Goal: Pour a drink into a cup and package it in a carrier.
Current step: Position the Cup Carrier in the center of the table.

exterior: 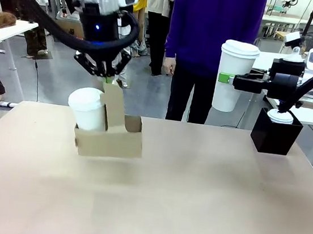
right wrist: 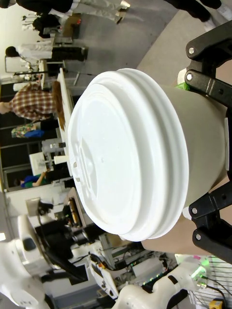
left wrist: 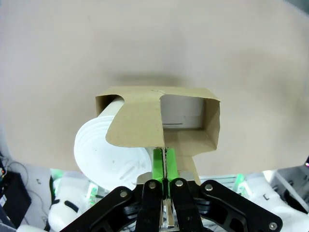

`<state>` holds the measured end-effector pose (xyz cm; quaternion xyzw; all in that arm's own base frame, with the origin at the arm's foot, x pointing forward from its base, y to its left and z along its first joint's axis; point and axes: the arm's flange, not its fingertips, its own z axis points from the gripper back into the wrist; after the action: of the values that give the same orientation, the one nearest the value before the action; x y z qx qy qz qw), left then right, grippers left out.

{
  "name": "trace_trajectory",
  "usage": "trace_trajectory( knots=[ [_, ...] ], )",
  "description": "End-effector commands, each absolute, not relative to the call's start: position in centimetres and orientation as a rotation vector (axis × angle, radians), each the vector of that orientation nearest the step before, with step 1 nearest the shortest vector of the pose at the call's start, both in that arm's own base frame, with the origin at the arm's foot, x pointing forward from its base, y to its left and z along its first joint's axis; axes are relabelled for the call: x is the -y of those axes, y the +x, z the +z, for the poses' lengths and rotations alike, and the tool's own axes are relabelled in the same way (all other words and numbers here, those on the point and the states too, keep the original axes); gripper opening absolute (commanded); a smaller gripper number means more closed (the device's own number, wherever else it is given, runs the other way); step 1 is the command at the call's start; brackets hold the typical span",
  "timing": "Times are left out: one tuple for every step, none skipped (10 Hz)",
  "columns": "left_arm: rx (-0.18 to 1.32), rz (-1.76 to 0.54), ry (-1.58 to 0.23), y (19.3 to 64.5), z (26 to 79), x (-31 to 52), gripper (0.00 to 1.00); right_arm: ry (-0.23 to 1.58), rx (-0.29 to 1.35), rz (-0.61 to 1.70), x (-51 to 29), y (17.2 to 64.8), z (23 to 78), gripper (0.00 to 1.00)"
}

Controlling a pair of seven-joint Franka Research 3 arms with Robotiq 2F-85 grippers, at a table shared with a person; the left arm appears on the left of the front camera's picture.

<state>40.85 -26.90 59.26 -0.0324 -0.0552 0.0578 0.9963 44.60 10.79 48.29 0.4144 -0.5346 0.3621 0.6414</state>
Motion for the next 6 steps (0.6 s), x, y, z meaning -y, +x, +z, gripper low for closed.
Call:
trace_trajectory(
  knots=[
    [0.129,0.095,-0.06,38.0,56.5,28.7,0.02,0.947,1.226,0.825,-11.0,44.7,48.8,0.8],
    [0.129,0.076,-0.055,37.0,55.4,30.0,0.02,0.947,1.226,0.825,-11.0,44.7,48.8,0.8],
    [0.147,0.078,-0.046,36.5,54.3,31.0,0.02,0.947,1.226,0.825,-11.0,44.7,48.8,0.8],
    [0.151,0.077,-0.045,36.1,53.1,31.9,0.02,0.947,1.226,0.825,-11.0,44.7,48.8,0.8],
    [0.142,0.068,-0.042,35.7,52.1,32.9,0.02,0.947,1.226,0.825,-11.0,44.7,48.8,0.8],
    [0.148,0.061,-0.031,35.3,51.4,33.6,0.02,0.947,1.226,0.825,-11.0,44.7,48.8,0.8]
  ],
)
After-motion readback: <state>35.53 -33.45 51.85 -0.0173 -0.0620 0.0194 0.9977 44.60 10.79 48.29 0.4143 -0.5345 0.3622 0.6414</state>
